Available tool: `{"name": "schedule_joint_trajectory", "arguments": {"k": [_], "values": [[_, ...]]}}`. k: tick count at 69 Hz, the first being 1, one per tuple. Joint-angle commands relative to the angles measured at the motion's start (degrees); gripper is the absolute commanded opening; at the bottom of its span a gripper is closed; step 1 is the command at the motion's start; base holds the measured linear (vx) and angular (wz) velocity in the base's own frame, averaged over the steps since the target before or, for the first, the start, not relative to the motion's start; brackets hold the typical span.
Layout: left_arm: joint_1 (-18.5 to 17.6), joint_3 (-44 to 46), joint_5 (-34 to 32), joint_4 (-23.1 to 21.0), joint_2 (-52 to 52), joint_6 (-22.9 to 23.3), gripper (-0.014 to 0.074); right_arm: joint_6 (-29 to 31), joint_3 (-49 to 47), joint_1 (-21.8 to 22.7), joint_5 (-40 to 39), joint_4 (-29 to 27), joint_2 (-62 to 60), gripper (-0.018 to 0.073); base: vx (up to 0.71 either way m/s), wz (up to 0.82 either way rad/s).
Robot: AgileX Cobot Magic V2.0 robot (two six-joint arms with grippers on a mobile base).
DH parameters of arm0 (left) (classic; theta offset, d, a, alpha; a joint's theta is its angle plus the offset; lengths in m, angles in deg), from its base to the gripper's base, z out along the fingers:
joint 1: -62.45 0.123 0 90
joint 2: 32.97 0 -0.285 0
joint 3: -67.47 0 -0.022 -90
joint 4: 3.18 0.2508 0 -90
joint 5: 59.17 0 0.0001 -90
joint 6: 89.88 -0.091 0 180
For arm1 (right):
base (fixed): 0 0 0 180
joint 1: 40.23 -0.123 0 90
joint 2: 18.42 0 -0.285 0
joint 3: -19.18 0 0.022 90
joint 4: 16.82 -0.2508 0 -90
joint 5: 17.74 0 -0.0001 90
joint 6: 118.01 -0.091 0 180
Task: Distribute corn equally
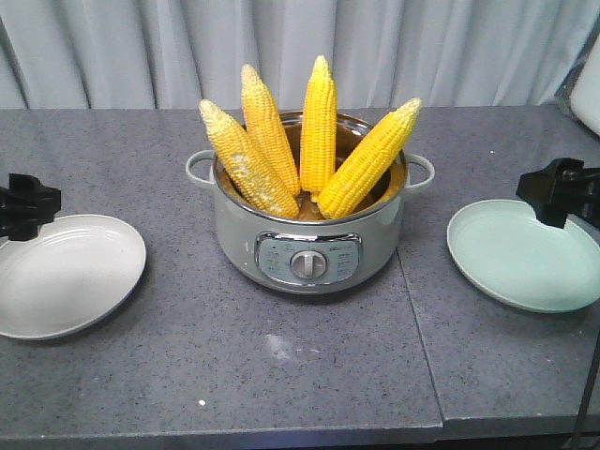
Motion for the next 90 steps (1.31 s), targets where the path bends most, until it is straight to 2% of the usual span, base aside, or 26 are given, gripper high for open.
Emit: {"name": "schedule_joint_trajectory", "arguments": {"k": [1, 14, 22, 29, 37, 57, 90], "values": [[-0.19, 1.91, -3.17, -0.77, 0.95, 0.42, 0.0566, 8.32, -4.31, 0.29, -2.51, -8.1, -0.82, 0.058, 0.0, 0.0], [-0.19, 1.91, -3.17, -0.77, 0.95, 0.42, 0.0524, 20.4, -10.64, 0.29, 0.75, -25.76, 1.86, 0.0577, 0.0, 0.0], [-0.19, 1.91, -3.17, -0.77, 0.95, 0.42, 0.051, 24.75, -15.11, 0.29, 6.27, -33.18, 6.56, 0.0577, 0.0, 0.0], [-0.19, 1.91, -3.17, -0.77, 0.95, 0.42, 0.051, 26.42, -18.19, 0.29, 9.9, -36.69, 10.39, 0.0577, 0.0, 0.0], [-0.19, 1.91, -3.17, -0.77, 0.95, 0.42, 0.051, 26.42, -20.88, -0.06, 11.31, -38.28, 14.19, 0.0577, 0.0, 0.0], [-0.19, 1.91, -3.17, -0.77, 0.95, 0.42, 0.051, 24.69, -25.93, -8.91, 8.06, -36.53, 23.07, 0.0576, 0.0, 0.0], [-0.19, 1.91, -3.17, -0.77, 0.95, 0.42, 0.051, 25.1, -26.15, -9.08, 0.7, -36.41, 29.87, 0.0576, 0.0, 0.0]]}}
